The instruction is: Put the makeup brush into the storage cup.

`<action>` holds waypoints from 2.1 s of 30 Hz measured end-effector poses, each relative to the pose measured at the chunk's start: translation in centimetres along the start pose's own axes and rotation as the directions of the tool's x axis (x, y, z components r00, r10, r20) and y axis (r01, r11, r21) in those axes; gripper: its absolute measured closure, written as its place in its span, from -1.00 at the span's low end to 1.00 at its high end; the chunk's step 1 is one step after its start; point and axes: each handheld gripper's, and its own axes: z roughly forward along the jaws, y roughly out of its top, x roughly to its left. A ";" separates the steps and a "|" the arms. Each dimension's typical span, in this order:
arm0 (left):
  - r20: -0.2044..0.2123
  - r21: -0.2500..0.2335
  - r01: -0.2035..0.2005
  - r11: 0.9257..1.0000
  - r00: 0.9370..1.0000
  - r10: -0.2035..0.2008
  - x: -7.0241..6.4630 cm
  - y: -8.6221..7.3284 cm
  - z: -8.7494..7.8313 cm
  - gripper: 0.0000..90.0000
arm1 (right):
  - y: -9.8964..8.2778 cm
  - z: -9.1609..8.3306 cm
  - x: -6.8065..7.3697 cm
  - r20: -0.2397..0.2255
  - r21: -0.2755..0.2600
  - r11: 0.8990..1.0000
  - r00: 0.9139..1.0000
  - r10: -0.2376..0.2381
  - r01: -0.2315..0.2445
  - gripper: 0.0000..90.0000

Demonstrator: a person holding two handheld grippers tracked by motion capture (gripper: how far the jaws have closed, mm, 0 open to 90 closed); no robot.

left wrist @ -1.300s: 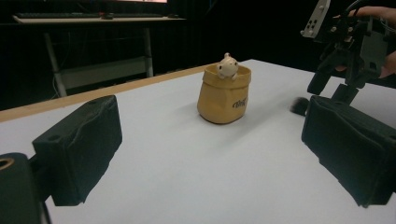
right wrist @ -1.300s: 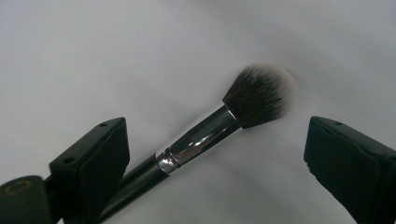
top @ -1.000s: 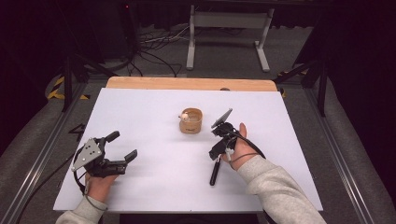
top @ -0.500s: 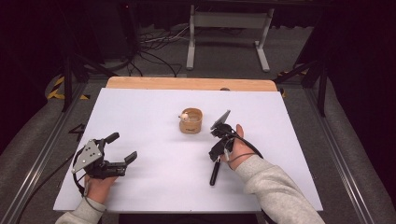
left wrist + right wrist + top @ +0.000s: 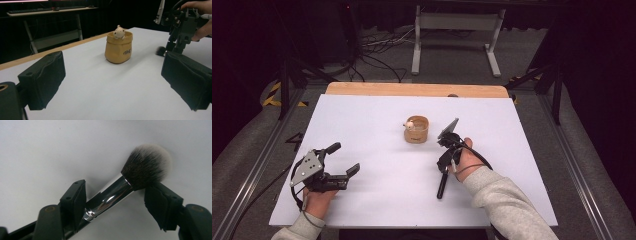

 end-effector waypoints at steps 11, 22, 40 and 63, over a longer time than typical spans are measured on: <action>0.003 0.001 -0.005 1.000 1.000 0.005 0.0 0.0 0.0 -0.87 | -0.1 -0.3 0.3 0.014 0.016 1.000 1.000 -0.016 0.015 0.49; 0.005 0.003 -0.009 1.000 1.000 0.009 -0.1 0.0 0.1 -0.87 | -0.2 -0.7 0.7 0.014 0.007 0.997 0.997 -0.071 0.071 0.58; 0.004 0.006 -0.009 1.000 1.000 0.009 -0.1 0.0 0.1 -0.87 | -1.4 -4.9 0.5 0.020 -0.228 0.962 0.988 -0.151 0.151 0.58; -0.003 0.011 -0.005 1.000 1.000 0.005 0.0 -0.1 0.1 -0.87 | -3.7 -8.5 0.0 0.044 -0.561 0.803 0.976 -0.214 0.201 0.59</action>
